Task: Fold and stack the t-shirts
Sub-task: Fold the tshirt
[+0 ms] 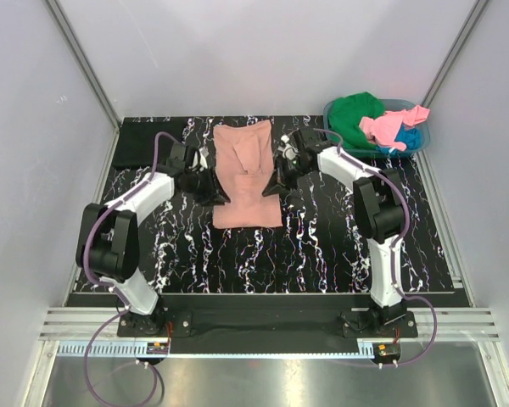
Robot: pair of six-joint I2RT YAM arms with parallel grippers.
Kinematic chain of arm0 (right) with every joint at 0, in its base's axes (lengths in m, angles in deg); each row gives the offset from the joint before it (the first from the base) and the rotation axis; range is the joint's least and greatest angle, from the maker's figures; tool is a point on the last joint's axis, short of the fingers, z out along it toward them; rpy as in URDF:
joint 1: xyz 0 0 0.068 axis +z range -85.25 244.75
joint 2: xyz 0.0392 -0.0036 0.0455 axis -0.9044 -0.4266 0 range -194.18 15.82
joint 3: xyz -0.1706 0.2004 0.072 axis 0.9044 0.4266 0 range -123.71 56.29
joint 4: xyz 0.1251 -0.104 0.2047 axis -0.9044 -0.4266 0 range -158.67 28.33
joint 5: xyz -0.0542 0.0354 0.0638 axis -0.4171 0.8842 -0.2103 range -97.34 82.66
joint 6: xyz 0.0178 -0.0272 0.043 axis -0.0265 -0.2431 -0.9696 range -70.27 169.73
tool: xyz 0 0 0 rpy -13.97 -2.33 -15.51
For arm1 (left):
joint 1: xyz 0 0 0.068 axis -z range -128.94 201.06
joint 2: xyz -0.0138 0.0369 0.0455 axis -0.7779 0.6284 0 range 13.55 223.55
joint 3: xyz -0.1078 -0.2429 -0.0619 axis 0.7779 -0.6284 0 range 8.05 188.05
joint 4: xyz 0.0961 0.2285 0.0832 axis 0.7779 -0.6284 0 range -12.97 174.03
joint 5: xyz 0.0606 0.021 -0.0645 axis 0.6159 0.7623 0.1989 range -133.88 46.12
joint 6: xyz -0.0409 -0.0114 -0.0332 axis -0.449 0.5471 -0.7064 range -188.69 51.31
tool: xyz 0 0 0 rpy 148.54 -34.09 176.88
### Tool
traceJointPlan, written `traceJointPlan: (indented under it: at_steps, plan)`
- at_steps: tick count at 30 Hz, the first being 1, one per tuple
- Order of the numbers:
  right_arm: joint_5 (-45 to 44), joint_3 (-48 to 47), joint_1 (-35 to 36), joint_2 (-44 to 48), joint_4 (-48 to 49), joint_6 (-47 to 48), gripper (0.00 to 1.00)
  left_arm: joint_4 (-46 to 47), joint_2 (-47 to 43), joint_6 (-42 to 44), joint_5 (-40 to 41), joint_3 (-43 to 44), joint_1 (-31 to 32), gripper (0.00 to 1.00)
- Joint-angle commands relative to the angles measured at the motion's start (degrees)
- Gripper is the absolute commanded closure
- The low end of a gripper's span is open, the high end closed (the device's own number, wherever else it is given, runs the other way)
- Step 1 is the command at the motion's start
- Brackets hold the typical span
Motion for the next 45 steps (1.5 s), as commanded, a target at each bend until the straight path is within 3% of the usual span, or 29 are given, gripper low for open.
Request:
traceJointPlan:
  at_steps: [1, 8, 13, 18, 25, 31, 35, 37, 41, 45]
  plan:
    - [1.8, -5.1, 1.4, -5.4, 1.8, -3.3, 0.98, 3.5, 7.2, -1.1, -3.1, 6.5, -0.4, 0.68]
    - [0.3, -1.9, -0.4, -9.1, 6.3, -4.0, 0.99, 9.5, 15.6, -1.5, -2.7, 3.6, -4.7, 0.70]
    - [-1.3, -0.7, -3.9, -8.4, 5.0, -1.4, 0.99, 6.9, 15.7, 3.0, -2.9, 5.5, -6.2, 0.69]
    - [-1.3, -9.2, -4.7, -9.1, 1.9, -0.5, 0.98, 7.2, 12.9, 3.7, -6.1, 10.1, -6.2, 0.59]
    - [1.8, -21.8, -4.5, -17.4, 4.7, -9.1, 0.98, 11.7, 21.1, -3.3, -12.7, 18.2, -6.9, 0.61]
    - [1.5, -24.9, -5.2, -23.7, 7.0, -14.1, 0.98, 13.5, 29.2, -5.8, -13.3, 22.3, -9.6, 0.62]
    - [-0.5, -24.9, -7.1, -24.3, 6.3, -14.0, 0.98, 7.6, 34.3, -2.9, -13.8, 28.8, -10.4, 0.63]
    - [-1.5, -26.4, -7.7, -23.6, 4.5, -11.5, 0.97, 6.0, 33.2, -0.1, -12.2, 30.0, -10.5, 0.62]
    - [-5.2, -32.2, -9.6, -22.4, -8.1, -2.7, 0.95, -3.1, 26.5, 6.2, -7.0, 32.5, -10.6, 0.58]
    - [-12.7, -34.0, -10.5, -18.5, -17.4, 5.3, 0.80, -9.2, 17.6, 12.3, 1.0, 30.0, -10.5, 0.50]
